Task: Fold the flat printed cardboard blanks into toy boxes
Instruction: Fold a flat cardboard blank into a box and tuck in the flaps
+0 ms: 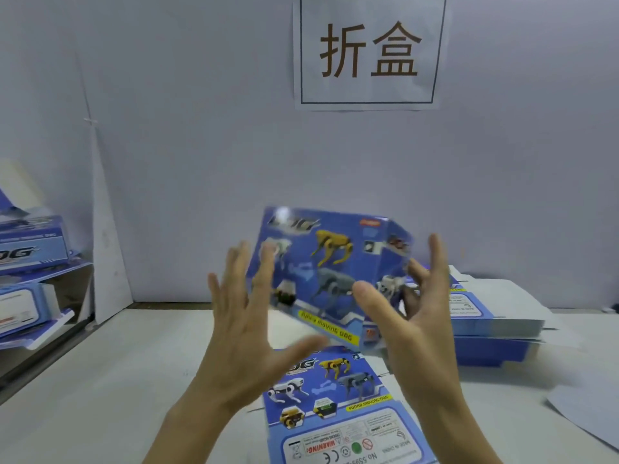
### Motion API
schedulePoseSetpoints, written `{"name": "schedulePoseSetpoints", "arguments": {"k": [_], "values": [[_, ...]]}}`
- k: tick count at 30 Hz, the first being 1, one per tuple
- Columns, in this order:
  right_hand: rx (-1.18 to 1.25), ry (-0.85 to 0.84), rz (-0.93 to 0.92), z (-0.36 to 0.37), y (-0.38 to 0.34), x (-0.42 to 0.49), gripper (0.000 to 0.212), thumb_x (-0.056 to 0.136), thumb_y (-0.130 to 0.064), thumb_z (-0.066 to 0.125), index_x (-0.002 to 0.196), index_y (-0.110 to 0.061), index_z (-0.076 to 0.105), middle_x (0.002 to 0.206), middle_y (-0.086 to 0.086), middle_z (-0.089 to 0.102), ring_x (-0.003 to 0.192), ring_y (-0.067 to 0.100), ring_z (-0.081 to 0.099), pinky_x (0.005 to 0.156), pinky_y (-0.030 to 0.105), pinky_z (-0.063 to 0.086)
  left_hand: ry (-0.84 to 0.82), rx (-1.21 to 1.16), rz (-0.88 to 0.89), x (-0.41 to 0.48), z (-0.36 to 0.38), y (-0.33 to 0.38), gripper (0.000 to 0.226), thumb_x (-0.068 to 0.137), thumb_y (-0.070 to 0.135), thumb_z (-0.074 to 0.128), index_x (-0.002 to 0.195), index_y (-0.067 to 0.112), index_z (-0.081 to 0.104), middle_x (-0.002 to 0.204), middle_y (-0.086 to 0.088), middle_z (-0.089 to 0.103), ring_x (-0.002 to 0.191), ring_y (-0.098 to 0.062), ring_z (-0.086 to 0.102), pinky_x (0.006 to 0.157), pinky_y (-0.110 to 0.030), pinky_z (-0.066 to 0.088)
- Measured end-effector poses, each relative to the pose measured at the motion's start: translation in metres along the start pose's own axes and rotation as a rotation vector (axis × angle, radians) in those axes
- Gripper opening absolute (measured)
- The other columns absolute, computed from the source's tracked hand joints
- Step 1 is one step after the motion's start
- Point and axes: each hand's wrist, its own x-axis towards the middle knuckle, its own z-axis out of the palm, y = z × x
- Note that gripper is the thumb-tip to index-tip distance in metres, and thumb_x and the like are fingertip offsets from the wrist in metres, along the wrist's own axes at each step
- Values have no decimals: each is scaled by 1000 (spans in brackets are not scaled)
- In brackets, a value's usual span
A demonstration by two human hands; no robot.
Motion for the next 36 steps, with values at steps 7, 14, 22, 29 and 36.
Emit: {"name": "schedulePoseSetpoints", "arguments": {"k": [7, 14, 22, 29, 36], "values": [[91, -206, 188, -12, 14, 10, 82, 60, -30, 68, 133, -49, 37, 106, -17, 60, 78, 4, 69, 59, 19, 53, 33, -1201, -653, 9, -1, -8, 99, 53, 66, 74, 138, 26, 44, 125, -4, 65, 105, -20, 67, 91, -45, 51], [-43, -205, 317, -42, 26, 40, 44, 96, -17, 55, 136, -30, 44, 104, -12, 55, 107, 14, 52, 93, 32, 37, -6, -857, -324, 6, 3, -21, 110, 50, 20, 95, 139, 32, 31, 113, 7, 68, 99, -13, 69, 70, -21, 57], [104, -205, 377, -32, 29, 27, 50, 70, -67, 48, 94, -32, 73, 90, 5, 76, 77, 19, 73, 57, 22, 55, -377, -816, -346, -5, 32, -13, 110, 58, 27, 87, 144, 42, 21, 133, 7, 57, 117, -16, 60, 97, -43, 52], [183, -256, 360, -43, 37, 31, 33, 72, -55, 49, 79, -34, 75, 90, 4, 75, 74, 19, 71, 68, 33, 54, -413, -817, -324, -7, 38, -16, 105, 60, 26, 86, 141, 45, 23, 125, 22, 58, 111, -3, 61, 88, -26, 55], [323, -237, 251, -42, 38, 27, 33, 78, -44, 44, 79, -32, 74, 83, 2, 72, 68, 17, 70, 55, 25, 56, -402, -812, -334, -7, 39, -15, 103, 55, 29, 87, 136, 49, 26, 130, 16, 56, 115, -4, 59, 91, -22, 52]]}}
